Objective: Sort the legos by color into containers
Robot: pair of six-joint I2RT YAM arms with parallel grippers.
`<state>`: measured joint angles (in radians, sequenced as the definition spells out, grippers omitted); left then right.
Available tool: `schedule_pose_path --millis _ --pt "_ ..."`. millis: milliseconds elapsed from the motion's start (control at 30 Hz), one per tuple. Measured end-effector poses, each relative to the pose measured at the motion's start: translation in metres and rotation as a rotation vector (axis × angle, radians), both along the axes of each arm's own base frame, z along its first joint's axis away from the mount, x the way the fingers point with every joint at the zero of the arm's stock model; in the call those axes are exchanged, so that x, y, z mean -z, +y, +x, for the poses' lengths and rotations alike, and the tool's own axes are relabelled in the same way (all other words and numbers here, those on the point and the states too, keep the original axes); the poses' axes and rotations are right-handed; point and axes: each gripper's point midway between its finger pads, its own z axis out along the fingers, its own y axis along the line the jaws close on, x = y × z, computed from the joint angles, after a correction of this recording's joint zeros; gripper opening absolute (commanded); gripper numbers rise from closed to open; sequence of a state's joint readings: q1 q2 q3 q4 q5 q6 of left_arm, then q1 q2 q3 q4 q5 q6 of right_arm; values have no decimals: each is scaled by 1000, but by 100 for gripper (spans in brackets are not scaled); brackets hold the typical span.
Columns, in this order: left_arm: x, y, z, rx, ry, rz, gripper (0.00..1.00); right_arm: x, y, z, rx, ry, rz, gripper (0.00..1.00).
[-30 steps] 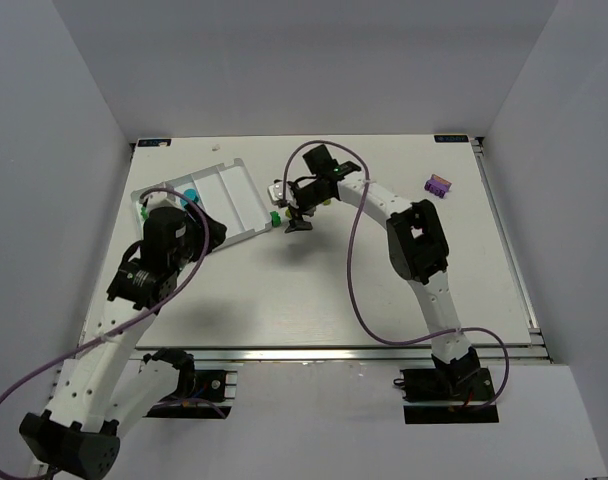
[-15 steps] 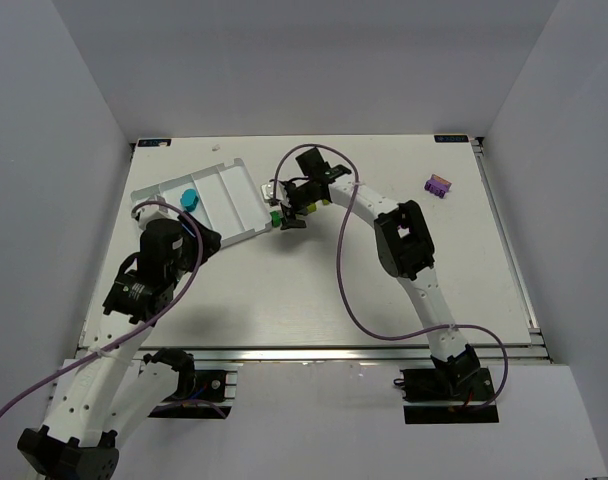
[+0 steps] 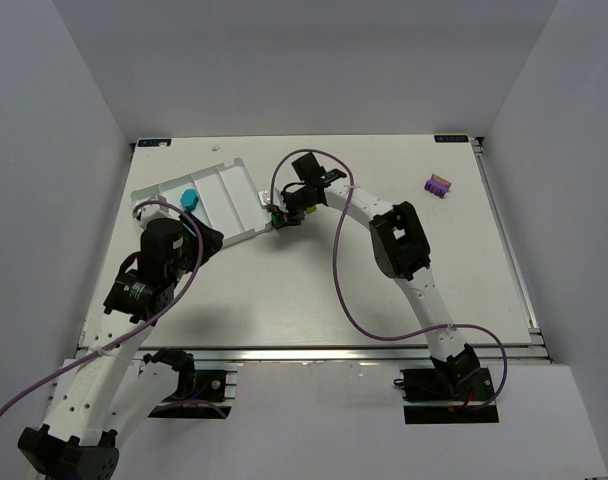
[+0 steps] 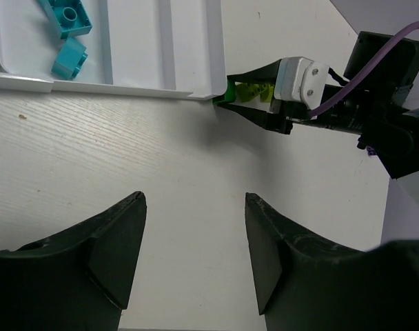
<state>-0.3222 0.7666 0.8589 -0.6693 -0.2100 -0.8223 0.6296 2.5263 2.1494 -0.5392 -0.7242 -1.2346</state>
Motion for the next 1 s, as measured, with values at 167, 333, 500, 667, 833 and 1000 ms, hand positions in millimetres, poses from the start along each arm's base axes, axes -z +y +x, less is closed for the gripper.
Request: schedule_pose_path --millis 167,333,500,667,833,1000 --pt "0 -10 3 36 -16 -38 72 0 0 -1 -8 -1 14 26" --pt "18 -36 6 136 -4 -125 75 -2 -22 -18 4 39 -9 14" --pt "35 -70 10 254 13 -267 78 -38 -54 -49 51 172 33 11" --pt "15 -99 22 355 -71 -414 80 -124 -74 -96 65 272 192 10" --pt "-6 -118 32 436 -135 -507 81 -180 -73 -144 24 342 322 11" --pt "-20 -128 35 483 -172 -567 81 -180 -65 -158 34 436 338 12"
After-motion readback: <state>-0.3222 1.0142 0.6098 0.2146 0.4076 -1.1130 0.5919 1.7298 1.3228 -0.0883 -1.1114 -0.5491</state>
